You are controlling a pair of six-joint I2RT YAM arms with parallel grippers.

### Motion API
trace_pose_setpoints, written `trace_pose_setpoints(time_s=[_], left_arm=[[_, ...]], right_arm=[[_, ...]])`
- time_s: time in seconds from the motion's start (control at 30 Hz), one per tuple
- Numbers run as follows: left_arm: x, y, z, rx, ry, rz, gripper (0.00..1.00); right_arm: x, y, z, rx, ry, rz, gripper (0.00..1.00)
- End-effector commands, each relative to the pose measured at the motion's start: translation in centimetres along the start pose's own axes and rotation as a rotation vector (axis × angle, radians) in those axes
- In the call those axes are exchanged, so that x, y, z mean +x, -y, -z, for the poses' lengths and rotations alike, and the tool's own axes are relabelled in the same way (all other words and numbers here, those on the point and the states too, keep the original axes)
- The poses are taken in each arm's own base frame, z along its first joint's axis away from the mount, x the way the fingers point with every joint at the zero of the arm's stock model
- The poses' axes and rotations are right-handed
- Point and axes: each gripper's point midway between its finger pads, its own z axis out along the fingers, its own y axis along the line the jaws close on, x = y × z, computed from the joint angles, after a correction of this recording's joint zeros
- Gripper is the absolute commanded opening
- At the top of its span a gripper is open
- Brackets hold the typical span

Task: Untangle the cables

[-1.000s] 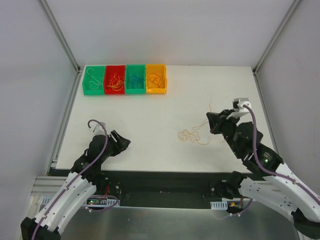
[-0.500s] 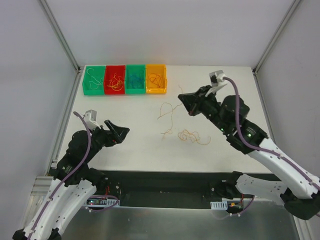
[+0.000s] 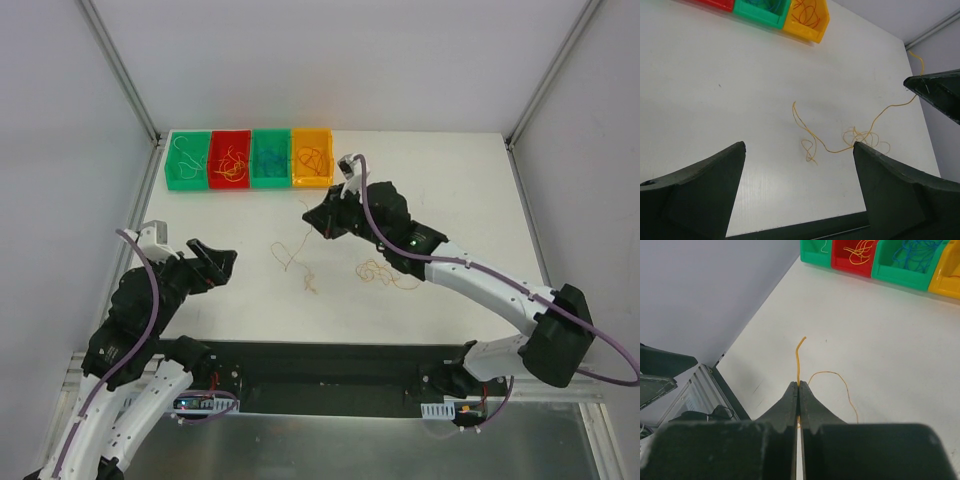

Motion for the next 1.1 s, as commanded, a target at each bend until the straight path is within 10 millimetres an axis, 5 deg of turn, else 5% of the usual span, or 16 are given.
trace_pose_setpoints(time_s=[0.0,0.2,0.37,0.5,0.57,0.8,0.9,1.07], left_arm=[[1.8,-1.3,-0.8,-0.059,-0.067,0.002,0.89],[6.1,-1.8,-3.3,-0.085,-0.254,0.021,0.88],[9.8,-1.8,-4.7,-0.055,-0.377,0.057,0.86],[13.2,-0.8,-5.4,0.041,-0.5,0.1,0.87],[14.3,0.1,-5.6,0.106,-0.562,0.098,0.84],[16.5,0.8,-6.0,0.168,-0.674,-0.01,0.78],[17.3,1.6,-6.2,0.19,-0.699,-0.116,0.79],[18.9,1.6,-6.9,0.141,-0.768,-0.362,0.87]], right_arm=[[0.8,-0.4,-1.3,-0.04,0.013,-0.009,0.01],[7.7,1.2,-3.7,-0.032,-0.167,-0.041,0.0],[13.6,2.0,-3.1,0.0,-0.28,-0.085,0.02],[16.3,3.3,-2.6,0.038,-0.342,-0.116,0.06],[16.8,4.0,-2.4,0.061,-0.365,-0.128,0.19],[14.7,8.3,0.4,0.14,-0.335,-0.256,0.54],[11.4,9.9,2.3,0.157,-0.24,-0.281,0.67],[6.1,11.6,5.5,0.183,-0.101,-0.26,0.71]])
